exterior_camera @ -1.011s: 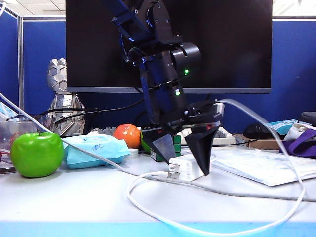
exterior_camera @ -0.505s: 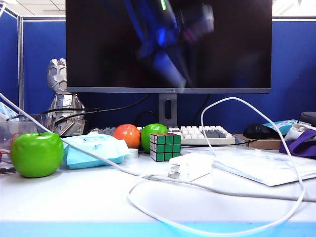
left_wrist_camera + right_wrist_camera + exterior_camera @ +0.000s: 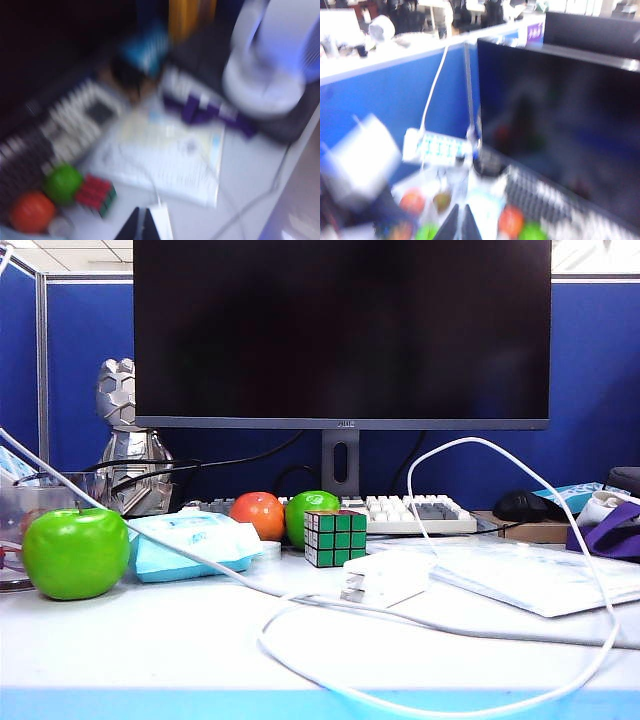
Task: Pick up the Type-C charging cable and the charging base, insert one end of the Type-C charger into the corresponding slot on the base, and finally place the plugged-in charger back on the table.
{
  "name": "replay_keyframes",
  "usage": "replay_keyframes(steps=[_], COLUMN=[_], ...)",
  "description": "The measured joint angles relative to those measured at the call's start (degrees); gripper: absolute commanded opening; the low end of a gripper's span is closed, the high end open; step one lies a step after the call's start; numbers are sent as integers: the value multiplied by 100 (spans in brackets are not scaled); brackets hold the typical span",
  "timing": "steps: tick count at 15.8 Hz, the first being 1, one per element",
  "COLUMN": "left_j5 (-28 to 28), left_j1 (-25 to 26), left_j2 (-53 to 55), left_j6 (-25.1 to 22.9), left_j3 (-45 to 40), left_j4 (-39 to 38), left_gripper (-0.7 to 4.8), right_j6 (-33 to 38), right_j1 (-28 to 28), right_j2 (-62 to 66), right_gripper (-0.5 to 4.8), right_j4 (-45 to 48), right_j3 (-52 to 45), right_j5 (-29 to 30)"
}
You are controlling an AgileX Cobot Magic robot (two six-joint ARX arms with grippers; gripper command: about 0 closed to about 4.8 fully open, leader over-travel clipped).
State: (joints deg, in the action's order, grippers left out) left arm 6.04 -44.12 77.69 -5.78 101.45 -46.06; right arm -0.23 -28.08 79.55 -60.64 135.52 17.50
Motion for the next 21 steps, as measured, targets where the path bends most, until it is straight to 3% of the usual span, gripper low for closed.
replay_keyframes(steps=[2, 4, 6, 10, 13, 16, 18, 21], left_j5=[-251, -299, -238, -216, -221, -223, -236, -212], left_j1=[0, 0, -2, -2, -2, -2, -2, -2], left_j2=[-824, -1550, -2267, -3353, -3906, -4487, -4992, -5882], left_j6=[-262, -426, -459, -328, -146, -98, 17, 339], left_j3=[-20, -13, -15, -11, -31, -393, -1200, -2780], left_j4=[-28, -59, -417, -1742, -2518, -2608, -2566, -1816], left_gripper=[-5, -5, -5, -5, -5, -5, -5, -5], right_j6=[-127, -520, -697, -715, -584, -76, 76, 962], right_j1=[0, 2, 2, 2, 2, 2, 7, 9], right_j2=[-365, -564, -994, -2129, -3453, -4673, -5486, -6087], right_gripper=[-6, -6, -6, -6, -6, -6, -6, -6], right_j4=[-1117, -1915, -1886, -1829, -612, 1596, 2765, 3508], right_j3=[24, -74, -610, -2371, -4380, -6605, -8277, -9934], right_j5=[-664, -903, -470, -247, -243, -487, -898, -1829])
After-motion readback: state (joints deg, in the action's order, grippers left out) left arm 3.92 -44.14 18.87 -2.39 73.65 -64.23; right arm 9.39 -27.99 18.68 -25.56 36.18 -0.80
